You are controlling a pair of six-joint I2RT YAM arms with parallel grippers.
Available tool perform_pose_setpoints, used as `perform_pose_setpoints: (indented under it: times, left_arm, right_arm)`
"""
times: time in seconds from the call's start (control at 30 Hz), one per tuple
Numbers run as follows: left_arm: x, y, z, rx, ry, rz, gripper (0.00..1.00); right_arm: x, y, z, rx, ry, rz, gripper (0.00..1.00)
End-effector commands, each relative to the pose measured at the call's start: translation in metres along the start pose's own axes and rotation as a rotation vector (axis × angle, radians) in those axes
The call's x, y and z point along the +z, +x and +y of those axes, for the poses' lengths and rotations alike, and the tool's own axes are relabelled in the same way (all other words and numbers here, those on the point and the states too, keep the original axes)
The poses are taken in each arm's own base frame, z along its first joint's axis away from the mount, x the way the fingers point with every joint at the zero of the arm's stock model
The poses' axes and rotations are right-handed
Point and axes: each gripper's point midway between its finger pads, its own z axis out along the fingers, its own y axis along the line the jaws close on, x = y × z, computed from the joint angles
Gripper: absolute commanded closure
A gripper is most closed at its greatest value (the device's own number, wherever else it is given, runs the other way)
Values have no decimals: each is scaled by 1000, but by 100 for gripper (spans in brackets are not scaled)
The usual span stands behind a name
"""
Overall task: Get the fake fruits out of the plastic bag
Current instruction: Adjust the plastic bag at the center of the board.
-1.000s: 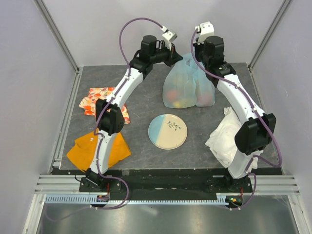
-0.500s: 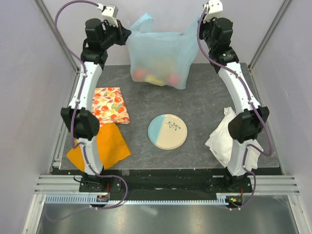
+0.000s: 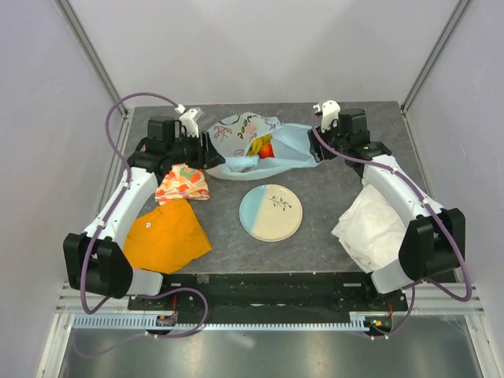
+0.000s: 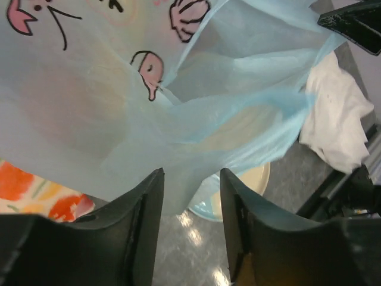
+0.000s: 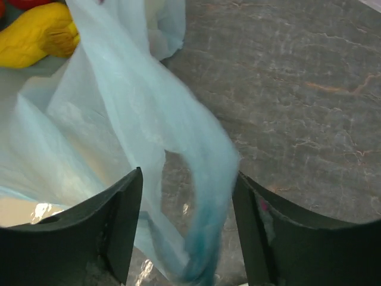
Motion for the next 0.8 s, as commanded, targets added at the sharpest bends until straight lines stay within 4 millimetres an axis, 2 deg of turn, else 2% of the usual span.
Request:
perform_pose_setpoints:
  times: [0.0, 0.03, 0.07, 0.1, 0.17, 0.2, 0.23, 0.3, 0.33, 0.43, 0.5, 0.53, 0.57, 0.63, 0.67, 0.77]
  left_arm:
    - [-43, -54, -52, 151, 123, -165, 46]
    - [-47, -62, -59, 191, 142, -182, 42]
    - [-52, -67, -68, 232, 166, -194, 41]
    - [-59, -76, -74, 315, 175, -220, 41]
    - [-65, -70, -90, 399, 232, -211, 39]
    - [-68, -68, -95, 476, 257, -211, 39]
    - [-68, -52, -103, 492, 298, -159, 39]
    - [-64, -37, -110, 604, 339, -117, 39]
    - [-58, -24, -119, 645, 362, -78, 39]
    - [-31, -3, -113, 846, 315, -17, 38]
    - [-18, -2, -110, 921, 303, -1, 38]
    - [-3, 1, -104, 922, 291, 31, 38]
    - [3, -8, -104, 938, 276, 20, 38]
    - [23, -9, -96, 939, 258, 50, 38]
    - [26, -17, -99, 954, 259, 34, 38]
    - [44, -17, -96, 964, 253, 47, 38]
  right_arm:
    - [-66, -82, 23, -53, -122, -202, 28]
    - [-76, -95, 27, -58, -145, -221, 27]
    - [-93, -128, 33, -77, -179, -300, 27]
    - [-102, -141, 36, -90, -192, -334, 26]
    - [-120, -166, 48, -130, -234, -404, 27]
    - [-123, -170, 56, -159, -270, -420, 27]
    - [-120, -169, 62, -179, -292, -414, 29]
    - [-110, -159, 72, -209, -323, -381, 30]
    - [-97, -148, 75, -198, -338, -338, 33]
    - [-72, -136, 76, -124, -352, -275, 36]
    - [-63, -134, 77, -86, -359, -252, 36]
    - [-57, -133, 78, -59, -365, -240, 36]
    - [-55, -133, 80, -48, -371, -235, 36]
    - [-52, -131, 82, -21, -384, -224, 36]
    - [-51, -129, 82, -15, -386, -219, 36]
    - [-50, -124, 81, 10, -371, -203, 36]
